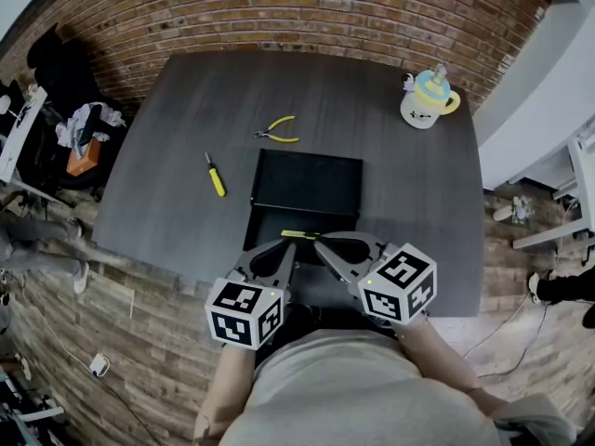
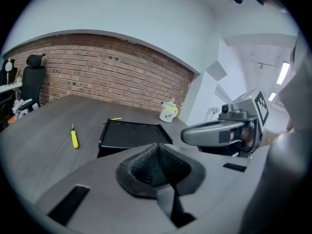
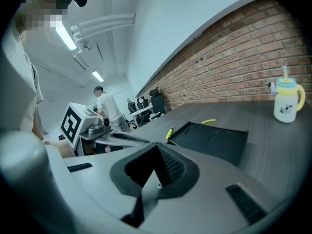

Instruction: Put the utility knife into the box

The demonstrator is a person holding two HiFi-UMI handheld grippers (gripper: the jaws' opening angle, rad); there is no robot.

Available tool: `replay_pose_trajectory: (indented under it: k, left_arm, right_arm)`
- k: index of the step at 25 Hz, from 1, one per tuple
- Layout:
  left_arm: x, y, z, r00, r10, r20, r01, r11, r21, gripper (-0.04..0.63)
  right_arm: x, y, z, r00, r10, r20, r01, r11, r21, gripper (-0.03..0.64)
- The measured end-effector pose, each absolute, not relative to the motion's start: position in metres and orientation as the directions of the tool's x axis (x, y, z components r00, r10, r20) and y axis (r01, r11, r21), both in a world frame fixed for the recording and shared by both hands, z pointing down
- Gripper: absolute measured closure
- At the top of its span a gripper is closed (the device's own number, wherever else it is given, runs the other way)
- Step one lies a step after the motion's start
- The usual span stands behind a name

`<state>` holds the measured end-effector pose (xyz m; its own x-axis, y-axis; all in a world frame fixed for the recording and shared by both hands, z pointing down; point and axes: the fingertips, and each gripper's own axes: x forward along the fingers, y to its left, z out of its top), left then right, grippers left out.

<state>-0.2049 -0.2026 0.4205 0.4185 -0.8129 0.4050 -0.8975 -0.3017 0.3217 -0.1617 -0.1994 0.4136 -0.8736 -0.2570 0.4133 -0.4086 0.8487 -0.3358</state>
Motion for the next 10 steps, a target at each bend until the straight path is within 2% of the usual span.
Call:
replay_pose_trajectory:
  k: [10]
  left_arm:
    - [-0.2005, -0.2005, 0.422, 0.417, -0.81, 0.413, -0.899, -0.299, 0.321, 0.569]
  right_arm:
    - [-0.1612, -0.1955, 0.4199, -0.872, -0.24, 0.427, -0.4, 0.851, -0.34, 0.612]
